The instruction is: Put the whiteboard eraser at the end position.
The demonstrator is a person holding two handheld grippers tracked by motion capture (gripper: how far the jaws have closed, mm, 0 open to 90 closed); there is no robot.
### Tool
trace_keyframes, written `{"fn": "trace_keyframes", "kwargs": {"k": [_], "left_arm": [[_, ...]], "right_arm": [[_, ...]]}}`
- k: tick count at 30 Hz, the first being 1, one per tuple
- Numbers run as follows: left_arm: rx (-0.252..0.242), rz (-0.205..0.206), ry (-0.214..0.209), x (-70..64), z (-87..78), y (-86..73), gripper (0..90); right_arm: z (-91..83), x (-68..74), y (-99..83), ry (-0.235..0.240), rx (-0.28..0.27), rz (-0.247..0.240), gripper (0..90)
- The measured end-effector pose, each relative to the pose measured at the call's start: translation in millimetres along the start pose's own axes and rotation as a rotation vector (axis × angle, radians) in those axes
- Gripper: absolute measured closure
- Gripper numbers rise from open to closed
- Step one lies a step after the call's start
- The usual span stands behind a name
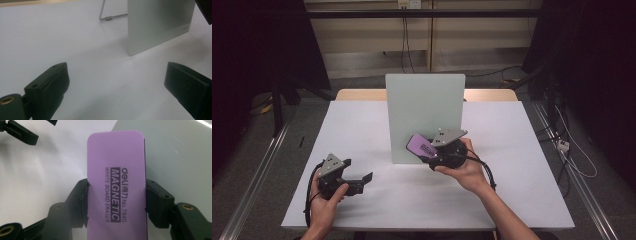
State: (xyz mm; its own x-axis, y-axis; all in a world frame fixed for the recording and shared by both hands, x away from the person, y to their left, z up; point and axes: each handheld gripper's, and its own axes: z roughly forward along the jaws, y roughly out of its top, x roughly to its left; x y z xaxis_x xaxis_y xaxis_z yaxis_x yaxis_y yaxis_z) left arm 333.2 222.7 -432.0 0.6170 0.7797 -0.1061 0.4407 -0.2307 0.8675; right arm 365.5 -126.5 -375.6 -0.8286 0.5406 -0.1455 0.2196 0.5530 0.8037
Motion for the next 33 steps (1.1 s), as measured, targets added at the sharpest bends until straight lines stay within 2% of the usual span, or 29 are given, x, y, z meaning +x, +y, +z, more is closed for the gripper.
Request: {"fn": "trace_keyframes", "kwargs": {"k": [4,10,13,15,18,22,24,26,28,30,33], "left_arm": [[-0.004,-0.010,0.002,1.9,-1.9,-0.6,5.6],[-0.007,-0.003,0.012,0.2,-3.7,0.1,5.7],[0.001,0.010,0.012,-1.5,-3.9,0.0,5.7],[0.001,0.011,0.013,-1.6,-2.8,0.6,5.7],[0.004,0.007,0.016,-2.0,-1.2,0.6,5.7],[0.006,0.011,0.014,-2.1,-2.5,-0.4,5.7],[0.002,0.007,0.018,-1.9,-4.2,-0.4,5.7],[-0.001,0.007,0.018,-1.3,-5.1,-0.7,5.7],[-0.001,0.002,0.022,-1.0,-5.6,-1.0,5.7],[0.001,0.003,0.021,-0.4,-5.2,-1.1,5.7],[0.006,0.005,0.017,-0.4,-4.1,-0.8,5.7]], "right_arm": [[-1.1,-1.0,-2.6,0.015,0.022,0.009,41.7],[-4.2,1.2,-8.9,0.067,0.063,-0.018,41.7],[-6.0,3.3,-15.1,0.070,0.078,-0.017,41.7],[-6.5,3.4,-18.5,0.076,0.082,-0.007,41.7],[-5.4,4.5,-19.9,0.097,0.103,-0.017,41.7],[-2.9,7.9,-21.5,0.137,0.139,-0.039,41.7],[0.6,10.5,-23.1,0.133,0.170,-0.060,41.6],[3.9,13.4,-24.7,0.158,0.188,-0.075,41.7],[6.1,16.6,-24.9,0.159,0.209,-0.093,41.6],[8.5,18.1,-25.9,0.186,0.231,-0.099,41.6],[13.8,19.9,-28.5,0.178,0.278,-0.120,41.6]]}}
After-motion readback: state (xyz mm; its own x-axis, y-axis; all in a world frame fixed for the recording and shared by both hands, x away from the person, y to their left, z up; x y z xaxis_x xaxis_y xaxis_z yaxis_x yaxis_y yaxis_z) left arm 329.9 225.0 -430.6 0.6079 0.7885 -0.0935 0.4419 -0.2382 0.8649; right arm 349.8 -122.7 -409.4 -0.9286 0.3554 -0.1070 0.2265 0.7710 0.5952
